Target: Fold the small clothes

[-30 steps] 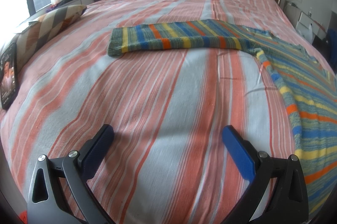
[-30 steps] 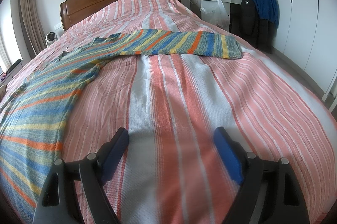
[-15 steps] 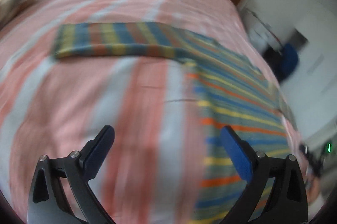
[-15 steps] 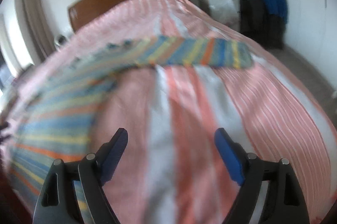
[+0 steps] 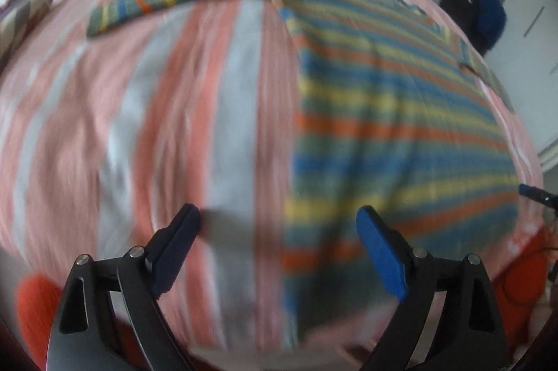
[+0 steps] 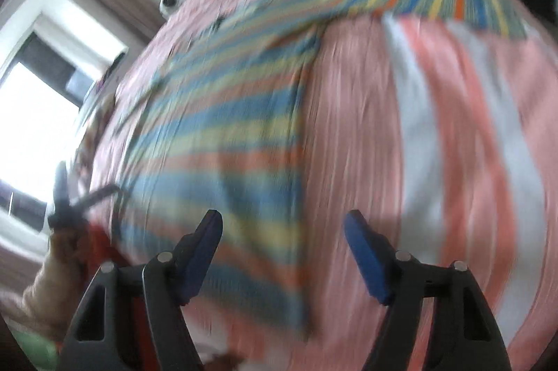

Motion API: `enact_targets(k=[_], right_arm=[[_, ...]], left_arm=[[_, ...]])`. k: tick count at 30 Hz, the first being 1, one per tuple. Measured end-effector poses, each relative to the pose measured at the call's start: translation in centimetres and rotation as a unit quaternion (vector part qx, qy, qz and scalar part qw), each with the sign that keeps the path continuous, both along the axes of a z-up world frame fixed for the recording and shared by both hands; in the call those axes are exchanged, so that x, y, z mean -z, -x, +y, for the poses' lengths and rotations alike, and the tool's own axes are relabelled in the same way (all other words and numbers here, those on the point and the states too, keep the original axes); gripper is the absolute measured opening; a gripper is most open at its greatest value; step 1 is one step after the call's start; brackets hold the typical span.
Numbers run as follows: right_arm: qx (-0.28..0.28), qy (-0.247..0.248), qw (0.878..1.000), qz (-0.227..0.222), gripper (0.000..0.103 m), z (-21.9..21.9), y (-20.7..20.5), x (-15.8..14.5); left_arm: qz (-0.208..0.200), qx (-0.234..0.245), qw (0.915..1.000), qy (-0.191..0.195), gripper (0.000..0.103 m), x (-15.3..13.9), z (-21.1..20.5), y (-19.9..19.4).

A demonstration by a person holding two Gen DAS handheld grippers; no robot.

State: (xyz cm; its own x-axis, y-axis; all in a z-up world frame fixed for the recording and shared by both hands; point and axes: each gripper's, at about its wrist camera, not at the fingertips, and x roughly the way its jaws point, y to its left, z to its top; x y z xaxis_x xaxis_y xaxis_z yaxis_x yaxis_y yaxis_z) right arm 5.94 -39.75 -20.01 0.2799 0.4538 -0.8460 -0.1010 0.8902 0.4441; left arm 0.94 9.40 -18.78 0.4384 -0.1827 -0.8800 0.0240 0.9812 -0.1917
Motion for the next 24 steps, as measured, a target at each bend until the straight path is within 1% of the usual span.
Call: enact_targets(k=[1, 2, 3, 4, 5, 6, 7, 8, 9, 10, 12, 15, 18, 19, 20, 21, 23, 24], right_arm=[[-0.005, 0.003, 1.0, 0.006, 0.072, 0.1, 0.7, 0.2], [-0.009, 0.007, 1.0, 0.011, 0.071, 0.1, 1.3, 0.4], [-0.012, 0.012, 1.0, 0.017, 0.071, 0.2, 1.9, 0.5], [-0.017, 0.017, 0.999, 0.021, 0.069, 0.2, 2.2, 0.9], [-0.02, 0.022, 0.999, 0.024, 0.063, 0.3, 2.3, 1.2], [-0.022, 0.025, 0.999, 0.028, 0.06, 0.6, 2.3, 1.6], [-0.026, 0.028, 0.999, 0.031, 0.048, 0.8, 2.3, 1.8], [-0.033, 0.035, 0.998, 0.034, 0.027, 0.9, 2.3, 2.1], [-0.041, 0.051, 0.997, 0.034, 0.016, 1.1, 2.4, 2.3], [-0.044, 0.065, 0.996, 0.034, 0.006, 1.1, 2.4, 2.3], [-0.04, 0.061, 0.996, 0.041, 0.005, 0.9, 2.7, 2.1], [-0.045, 0.067, 0.996, 0.045, 0.005, 0.3, 3.7, 0.5], [-0.041, 0.063, 0.996, 0.051, 0.004, 0.1, 4.5, -0.3], [-0.039, 0.065, 0.996, 0.055, 0.004, 0.0, 4.5, 0.0], [-0.03, 0.074, 0.995, 0.062, 0.004, -0.5, 4.4, 1.1], [-0.02, 0.073, 0.995, 0.072, 0.004, 0.1, 4.1, 2.3], [-0.005, 0.061, 0.995, 0.082, 0.004, -0.1, 3.6, 3.7], [-0.004, 0.06, 0.995, 0.082, 0.004, -0.2, 3.3, 3.9]], left_arm=[[0.01, 0.007, 0.9999, 0.002, 0.091, 0.4, -0.3, 0.8], [0.015, 0.011, 0.9998, -0.004, 0.088, 0.7, -0.6, 1.3], [0.017, 0.015, 0.9996, -0.015, 0.08, 1.0, -0.9, 1.7], [0.012, 0.019, 0.9992, -0.032, 0.076, 1.1, -1.2, 2.3], [0.01, 0.02, 0.999, -0.038, 0.068, 1.1, -1.3, 2.4], [0.009, 0.02, 0.9991, -0.036, 0.053, 1.1, -1.2, 2.6], [0.01, 0.022, 0.9993, -0.029, 0.043, 1.0, -1.3, 2.6], [0.012, 0.026, 0.9994, -0.021, 0.016, 0.9, -1.3, 2.6], [0.013, 0.033, 0.9993, -0.01, 0.003, 0.8, -1.2, 2.7], [0.013, 0.033, 0.9993, -0.009, 0.003, 0.8, -1.1, 2.8], [0.01, 0.029, 0.9995, 0.0, 0.002, 0.3, -0.4, 3.4], [0.001, 0.038, 0.9993, 0.003, 0.002, -1.0, 0.2, 4.4], [0.005, 0.051, 0.9985, -0.019, 0.002, -0.9, -0.2, 4.8], [0.012, 0.05, 0.9982, -0.029, 0.002, -0.2, -0.5, 4.6], [0.018, 0.047, 0.9982, -0.032, 0.002, 0.5, -1.5, 3.6], [0.025, 0.04, 0.9984, -0.031, 0.002, 1.3, -1.4, 3.2], [0.027, 0.036, 0.9985, -0.031, 0.002, 1.7, -1.7, 2.7], [0.026, 0.038, 0.9984, -0.032, 0.004, 1.5, -1.7, 2.8]])
